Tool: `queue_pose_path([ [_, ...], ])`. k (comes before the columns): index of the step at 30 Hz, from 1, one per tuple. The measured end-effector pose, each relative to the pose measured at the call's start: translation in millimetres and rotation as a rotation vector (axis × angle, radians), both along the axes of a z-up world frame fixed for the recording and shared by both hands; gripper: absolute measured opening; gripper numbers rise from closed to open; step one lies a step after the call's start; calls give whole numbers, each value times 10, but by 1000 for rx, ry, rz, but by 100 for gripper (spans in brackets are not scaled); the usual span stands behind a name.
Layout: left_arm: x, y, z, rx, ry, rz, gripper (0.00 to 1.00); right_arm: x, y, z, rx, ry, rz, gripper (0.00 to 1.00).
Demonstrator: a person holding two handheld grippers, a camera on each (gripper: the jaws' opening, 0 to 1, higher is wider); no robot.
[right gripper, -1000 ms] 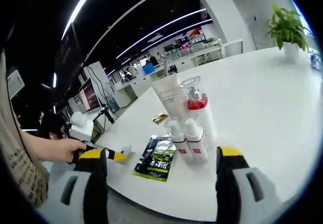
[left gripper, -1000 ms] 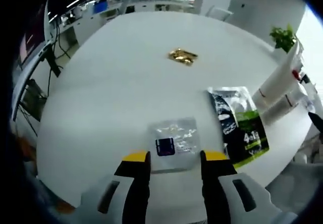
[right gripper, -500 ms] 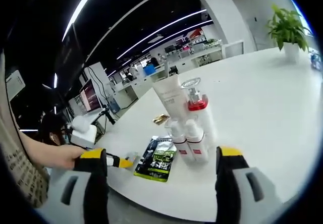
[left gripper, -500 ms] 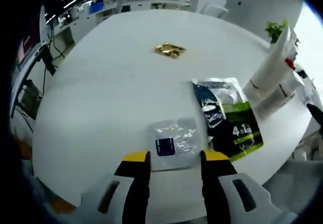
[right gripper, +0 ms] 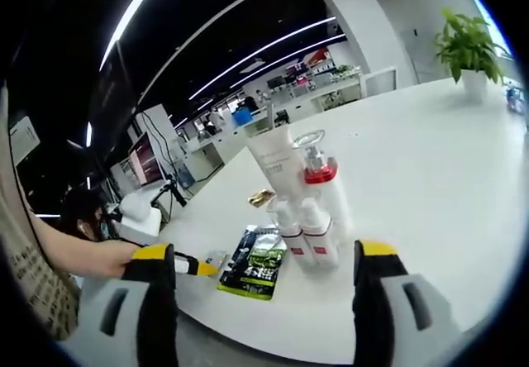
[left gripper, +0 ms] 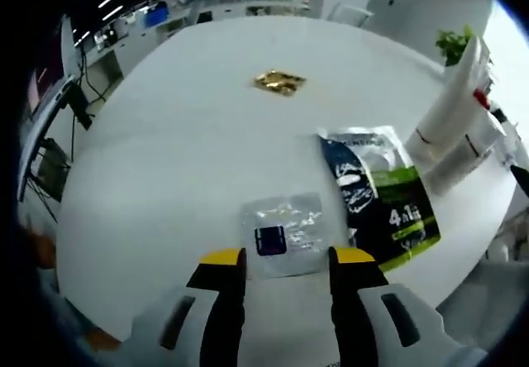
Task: Arrange the skincare products in the storage area until every visible bottle or jar stands upright without overlapping.
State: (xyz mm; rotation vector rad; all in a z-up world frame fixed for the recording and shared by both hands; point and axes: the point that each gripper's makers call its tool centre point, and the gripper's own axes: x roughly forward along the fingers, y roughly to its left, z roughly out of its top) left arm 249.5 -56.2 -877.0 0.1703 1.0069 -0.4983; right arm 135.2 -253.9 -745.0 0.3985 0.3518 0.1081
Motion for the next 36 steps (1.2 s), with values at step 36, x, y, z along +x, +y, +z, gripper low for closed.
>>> queue_pose_path([
  [36,-156,46,491,-175,-81,-88,69,-8,68,51,-25,-29,37,90],
])
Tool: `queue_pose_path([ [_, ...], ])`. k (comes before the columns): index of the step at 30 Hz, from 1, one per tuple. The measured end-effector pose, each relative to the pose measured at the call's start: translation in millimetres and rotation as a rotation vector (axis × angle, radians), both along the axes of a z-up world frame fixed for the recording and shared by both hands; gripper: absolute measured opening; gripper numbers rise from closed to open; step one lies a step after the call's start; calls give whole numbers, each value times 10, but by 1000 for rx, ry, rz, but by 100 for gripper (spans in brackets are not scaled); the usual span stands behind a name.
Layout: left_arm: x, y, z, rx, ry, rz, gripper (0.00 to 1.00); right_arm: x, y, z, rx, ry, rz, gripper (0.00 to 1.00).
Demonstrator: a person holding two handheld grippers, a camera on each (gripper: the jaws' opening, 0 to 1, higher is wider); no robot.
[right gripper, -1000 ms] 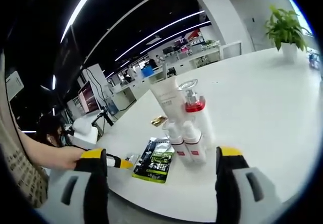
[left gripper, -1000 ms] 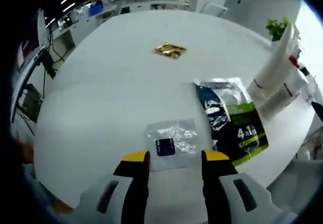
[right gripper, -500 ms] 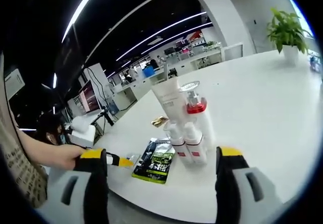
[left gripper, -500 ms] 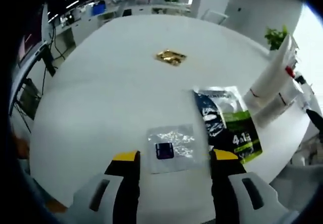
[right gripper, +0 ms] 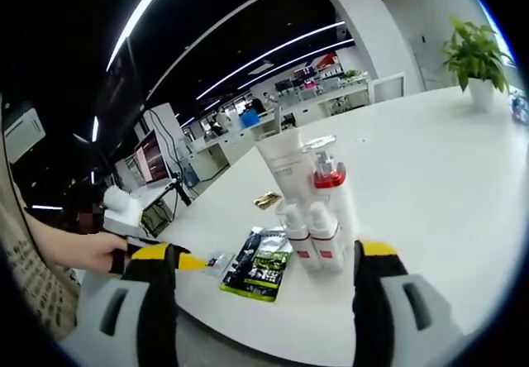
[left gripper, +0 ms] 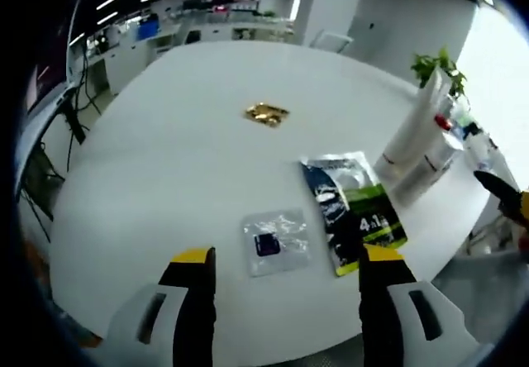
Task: Arrange the skincare products in the storage area until every visible bottle or jar stands upright without overlapping.
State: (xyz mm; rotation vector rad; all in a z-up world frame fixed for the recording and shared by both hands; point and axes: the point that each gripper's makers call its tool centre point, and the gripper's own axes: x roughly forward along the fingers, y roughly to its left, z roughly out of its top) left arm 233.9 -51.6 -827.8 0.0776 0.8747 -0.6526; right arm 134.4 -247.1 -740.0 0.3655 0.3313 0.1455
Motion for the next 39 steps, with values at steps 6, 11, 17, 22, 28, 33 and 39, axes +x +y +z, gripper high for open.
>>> queue_pose_path([
  [6,-130,12,132,-46,-14,-74,75,-3,32,-6,1,2,18,90],
  [11,-207,14,217,-93,-13,-128,77,-5,50,-16,0,5,30,89],
  [17,-268,69,314,-130,-25,-166,79,-8,64,-18,2,8,35,89],
  [22,-282,191,348,-132,-36,-177,83,-9,81,-18,4,11,41,89],
  [28,-278,273,391,-151,-32,-159,90,-8,89,-16,6,12,43,89],
  [33,-293,231,440,-166,-43,-194,95,-7,93,-15,9,14,44,89],
  [39,-326,206,470,-188,-46,-225,97,-14,94,-9,11,12,43,89],
])
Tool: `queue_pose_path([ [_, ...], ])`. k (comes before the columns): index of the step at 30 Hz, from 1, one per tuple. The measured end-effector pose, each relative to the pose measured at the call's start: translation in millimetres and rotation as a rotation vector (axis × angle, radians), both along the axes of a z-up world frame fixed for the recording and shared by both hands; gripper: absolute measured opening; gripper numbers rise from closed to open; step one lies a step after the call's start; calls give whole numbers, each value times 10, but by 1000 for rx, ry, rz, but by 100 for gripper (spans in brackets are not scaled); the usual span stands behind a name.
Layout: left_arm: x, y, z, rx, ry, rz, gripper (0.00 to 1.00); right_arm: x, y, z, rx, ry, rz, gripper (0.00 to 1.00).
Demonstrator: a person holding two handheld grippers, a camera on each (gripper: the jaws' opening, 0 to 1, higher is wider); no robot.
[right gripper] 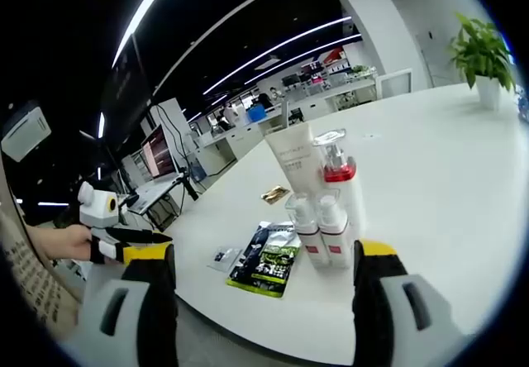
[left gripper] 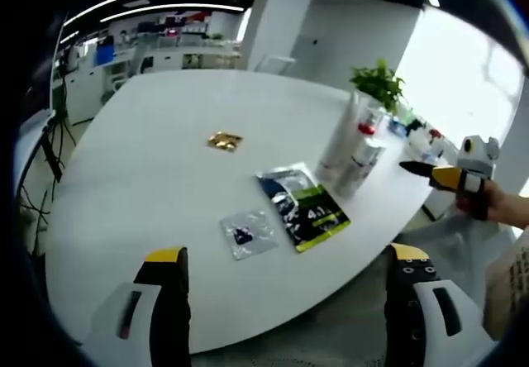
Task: Arrange the skincare products in the storage area until every visible bottle or jar stands upright without overlapping.
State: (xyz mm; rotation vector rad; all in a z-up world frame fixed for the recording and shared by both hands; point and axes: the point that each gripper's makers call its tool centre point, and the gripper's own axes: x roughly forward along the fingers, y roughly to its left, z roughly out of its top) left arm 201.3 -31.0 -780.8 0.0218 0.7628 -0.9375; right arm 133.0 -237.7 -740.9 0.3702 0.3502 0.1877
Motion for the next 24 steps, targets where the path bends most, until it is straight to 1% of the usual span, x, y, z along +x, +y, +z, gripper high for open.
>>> queue_pose_path([
  [18,32,26,-53,16,8,14,97,-3,-2,5,5,-4,-2,89],
  [24,41,-7,-95,25,18,7,97,-3,-21,9,7,-6,-10,89],
])
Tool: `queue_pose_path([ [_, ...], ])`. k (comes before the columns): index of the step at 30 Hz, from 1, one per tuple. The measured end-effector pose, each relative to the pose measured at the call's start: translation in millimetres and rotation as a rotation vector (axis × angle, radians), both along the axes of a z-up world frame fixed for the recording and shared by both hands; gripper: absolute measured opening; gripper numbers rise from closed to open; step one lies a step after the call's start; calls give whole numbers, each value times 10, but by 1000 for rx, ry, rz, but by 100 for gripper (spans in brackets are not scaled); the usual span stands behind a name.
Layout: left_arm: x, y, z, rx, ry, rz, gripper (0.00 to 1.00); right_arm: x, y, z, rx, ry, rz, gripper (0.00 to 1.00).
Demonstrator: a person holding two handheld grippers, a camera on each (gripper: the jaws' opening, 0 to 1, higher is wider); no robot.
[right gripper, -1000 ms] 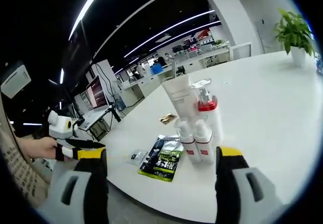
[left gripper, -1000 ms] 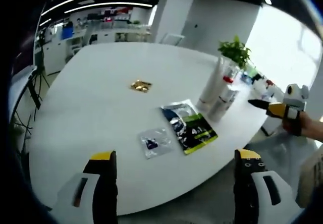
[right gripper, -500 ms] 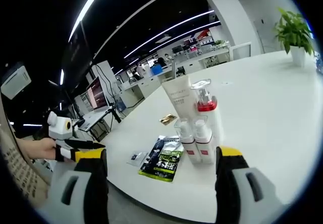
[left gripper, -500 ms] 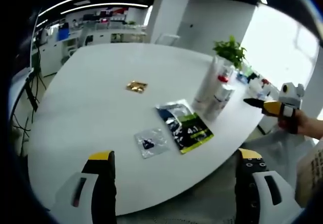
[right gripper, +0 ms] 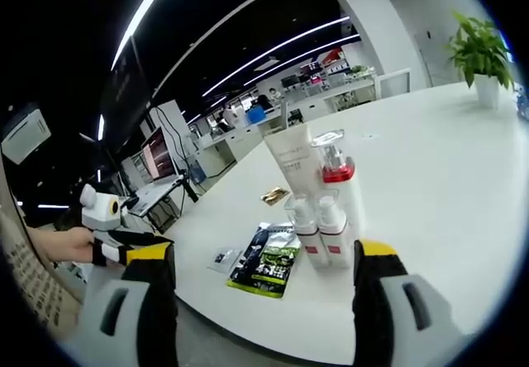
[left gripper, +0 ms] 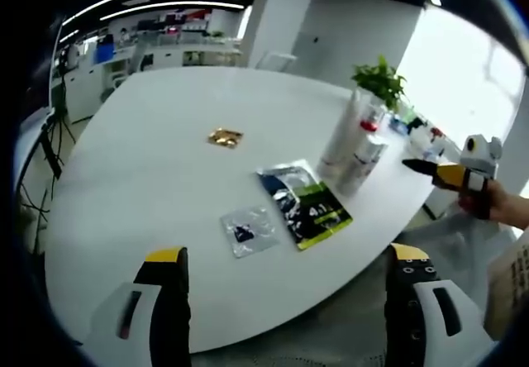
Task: Arrange the skincare products in the storage area until every visible bottle or jar stands upright without overlapping.
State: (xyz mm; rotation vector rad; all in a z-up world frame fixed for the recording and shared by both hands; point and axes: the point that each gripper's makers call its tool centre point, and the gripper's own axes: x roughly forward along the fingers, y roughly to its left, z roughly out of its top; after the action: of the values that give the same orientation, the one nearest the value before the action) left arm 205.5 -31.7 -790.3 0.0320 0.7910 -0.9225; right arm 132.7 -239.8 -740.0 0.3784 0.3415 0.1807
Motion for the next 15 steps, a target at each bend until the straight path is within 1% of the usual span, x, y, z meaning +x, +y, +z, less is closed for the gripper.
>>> queue_pose_path([
  [5,59,-47,-15,8,1,-11,97,5,-19,3,3,-2,-8,90],
  [15,320,-189,14,43,-7,-37,97,13,-26,-6,-12,2,-11,91],
])
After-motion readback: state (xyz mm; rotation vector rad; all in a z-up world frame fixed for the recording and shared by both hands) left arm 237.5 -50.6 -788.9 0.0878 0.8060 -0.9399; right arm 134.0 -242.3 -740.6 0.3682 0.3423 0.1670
